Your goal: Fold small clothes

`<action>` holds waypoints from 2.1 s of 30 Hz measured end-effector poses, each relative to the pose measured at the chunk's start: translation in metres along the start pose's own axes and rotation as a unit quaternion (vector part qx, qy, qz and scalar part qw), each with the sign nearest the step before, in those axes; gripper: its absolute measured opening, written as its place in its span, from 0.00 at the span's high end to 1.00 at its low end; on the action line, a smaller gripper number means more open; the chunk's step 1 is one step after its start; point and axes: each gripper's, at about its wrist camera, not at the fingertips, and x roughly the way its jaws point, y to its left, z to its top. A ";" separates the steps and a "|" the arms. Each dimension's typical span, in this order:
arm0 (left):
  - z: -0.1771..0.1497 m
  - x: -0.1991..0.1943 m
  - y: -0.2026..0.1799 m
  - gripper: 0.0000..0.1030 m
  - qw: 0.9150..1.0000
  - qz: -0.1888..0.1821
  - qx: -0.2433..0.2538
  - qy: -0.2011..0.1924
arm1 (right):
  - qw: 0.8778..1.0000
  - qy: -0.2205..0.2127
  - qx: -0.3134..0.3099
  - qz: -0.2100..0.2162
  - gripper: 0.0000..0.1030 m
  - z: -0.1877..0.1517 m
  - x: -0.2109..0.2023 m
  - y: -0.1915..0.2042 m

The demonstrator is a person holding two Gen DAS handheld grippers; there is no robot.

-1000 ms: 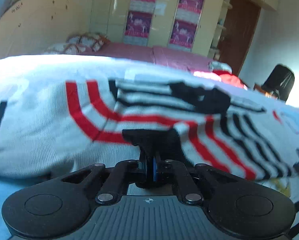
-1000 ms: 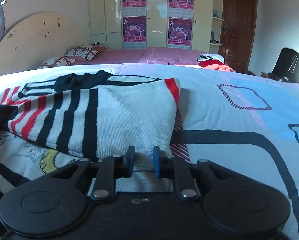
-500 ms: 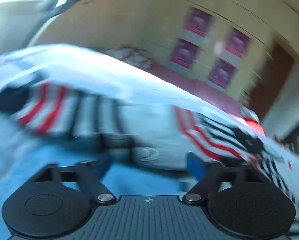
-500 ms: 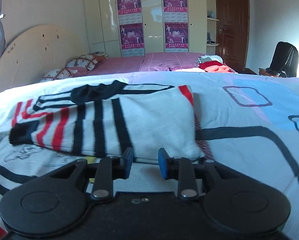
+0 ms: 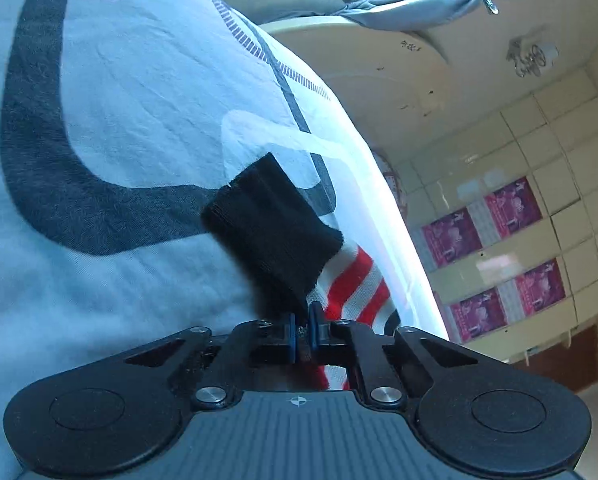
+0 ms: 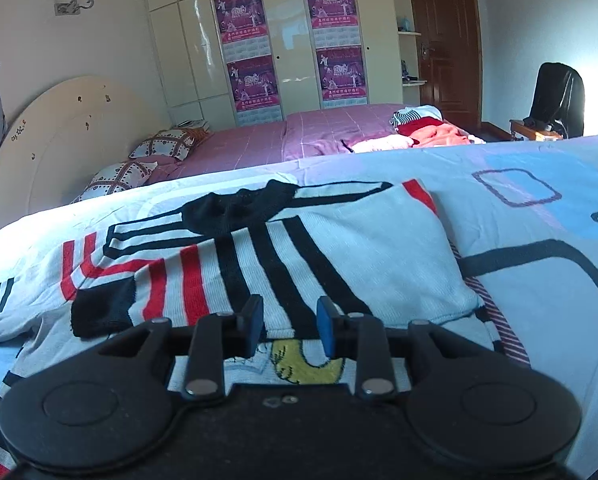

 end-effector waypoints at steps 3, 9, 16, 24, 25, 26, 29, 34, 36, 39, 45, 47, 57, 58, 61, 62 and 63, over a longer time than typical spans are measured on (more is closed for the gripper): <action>-0.007 -0.006 -0.040 0.95 0.996 -0.011 0.084 -0.022 | 1.000 -0.005 -0.007 -0.007 0.71 0.001 -0.007 0.000; -0.077 -0.018 -0.173 0.95 0.955 -0.110 0.274 -0.025 | 1.000 -0.011 0.008 -0.023 0.71 -0.001 -0.016 -0.017; -0.226 0.006 -0.284 0.95 0.878 -0.146 0.451 0.070 | 0.999 -0.012 0.034 -0.029 0.69 -0.001 -0.019 -0.048; -0.331 -0.007 -0.300 0.44 0.802 -0.092 0.578 0.120 | 0.996 0.003 0.085 0.021 0.46 0.010 -0.012 -0.075; -0.320 -0.028 -0.294 0.43 0.818 -0.104 0.555 0.107 | 0.995 0.006 0.091 0.037 0.46 0.011 -0.009 -0.073; -0.309 -0.045 -0.276 0.43 0.827 -0.111 0.543 0.091 | 0.993 0.011 0.101 0.058 0.46 0.012 -0.006 -0.070; -0.274 -0.071 -0.235 0.43 0.844 -0.071 0.531 0.028 | 0.981 0.035 0.137 0.130 0.46 0.016 0.014 -0.054; -0.227 -0.049 -0.190 0.43 0.873 -0.004 0.486 0.030 | 0.947 0.096 0.222 0.210 0.51 0.013 0.071 -0.020; -0.225 -0.037 -0.183 0.43 0.875 -0.003 0.482 0.040 | 0.937 0.124 0.242 0.221 0.52 0.012 0.093 -0.008; -0.228 -0.021 -0.184 0.43 0.878 -0.018 0.477 0.048 | 0.932 0.134 0.263 0.212 0.59 0.010 0.114 0.003; -0.237 0.003 -0.187 0.43 0.876 0.003 0.478 0.068 | 0.964 0.096 0.190 0.162 0.94 0.027 0.105 0.020; -0.238 0.004 -0.184 0.43 0.879 -0.001 0.472 0.066 | 0.976 0.047 0.153 0.150 0.94 0.041 0.081 0.018; -0.239 0.000 -0.186 0.63 0.880 -0.007 0.472 0.055 | 0.988 0.025 0.127 0.088 0.94 0.030 0.048 -0.035; -0.236 0.002 -0.185 0.63 0.885 -0.004 0.463 0.058 | 0.987 0.023 0.129 0.088 0.94 0.028 0.047 -0.037; -0.226 0.006 -0.180 0.66 0.892 -0.009 0.447 0.070 | 0.989 0.019 0.120 0.081 0.94 0.027 0.051 -0.037; -0.225 0.007 -0.179 0.67 0.893 -0.012 0.443 0.073 | 0.989 0.012 0.121 0.084 0.94 0.028 0.048 -0.038; -0.225 0.008 -0.179 0.68 0.893 -0.013 0.444 0.073 | 0.989 0.002 0.118 0.087 0.94 0.029 0.044 -0.038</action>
